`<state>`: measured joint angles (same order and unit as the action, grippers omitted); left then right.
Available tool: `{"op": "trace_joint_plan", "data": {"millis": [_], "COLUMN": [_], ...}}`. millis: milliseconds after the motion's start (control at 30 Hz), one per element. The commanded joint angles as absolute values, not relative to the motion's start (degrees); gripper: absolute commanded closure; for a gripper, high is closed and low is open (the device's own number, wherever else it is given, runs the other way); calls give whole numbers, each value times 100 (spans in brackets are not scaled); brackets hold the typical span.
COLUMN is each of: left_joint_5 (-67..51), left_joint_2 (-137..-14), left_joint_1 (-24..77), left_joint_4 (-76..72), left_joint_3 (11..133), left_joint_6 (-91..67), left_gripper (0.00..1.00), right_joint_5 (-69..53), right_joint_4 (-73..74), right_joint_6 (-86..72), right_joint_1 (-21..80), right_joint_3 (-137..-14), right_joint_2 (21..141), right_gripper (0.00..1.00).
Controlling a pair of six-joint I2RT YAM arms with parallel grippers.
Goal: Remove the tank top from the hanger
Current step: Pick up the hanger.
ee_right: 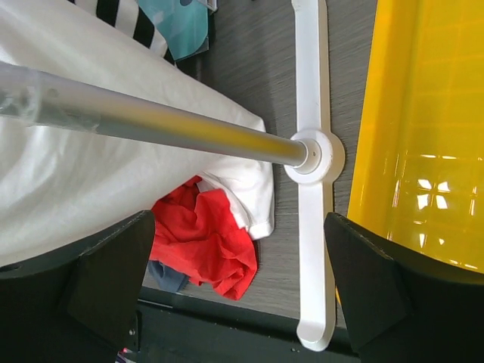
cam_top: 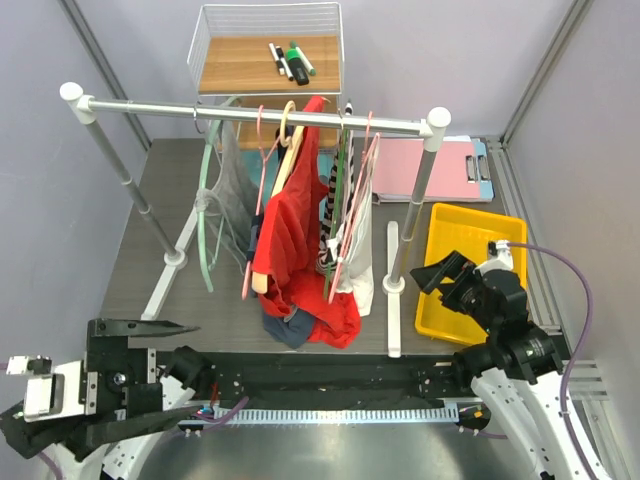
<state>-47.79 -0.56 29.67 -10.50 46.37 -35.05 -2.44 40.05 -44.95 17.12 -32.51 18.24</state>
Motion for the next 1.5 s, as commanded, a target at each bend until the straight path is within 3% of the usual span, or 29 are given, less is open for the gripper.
{"op": "trace_joint_plan", "data": {"millis": [0,200,400,600,833,1100,1233,1467], "left_joint_5": [-3745,-3042,-1144,-511,-2317,-2970,-3023,-2206], "left_joint_2": [-174,-904,-1519,-1292,-3513,-5473,-5704,-4808], "left_joint_1": [2971,2971,2971,2979,2997,3032,3505,3533], "left_joint_4": [2168,3372,4481,3816,3999,3763,3490,3998], "left_joint_3": [5123,6046,7222,7102,7856,9068,9474,9325], "left_joint_6": [-2672,-2680,-3568,-3586,-3577,-3436,-3288,-2953], "left_gripper": [0,0,0,0,0,0,1,0], "right_joint_5": [-35,-693,-2167,-3389,-4271,-4745,-4887,-4913], "right_joint_4": [4595,4790,4816,4808,4720,4299,4157,4070], "right_joint_6": [-4071,-3420,-3015,-2593,-2347,-2355,-2329,-2355], "right_joint_1": [1696,1696,1696,1696,1696,1705,1696,1696], "right_joint_3": [-4207,-5174,-6054,-6573,-6952,-7040,-7136,-7163], "right_joint_2": [1837,1591,2170,2689,3111,3401,3542,3726], "right_gripper": [0,0,0,0,0,0,0,0]}}
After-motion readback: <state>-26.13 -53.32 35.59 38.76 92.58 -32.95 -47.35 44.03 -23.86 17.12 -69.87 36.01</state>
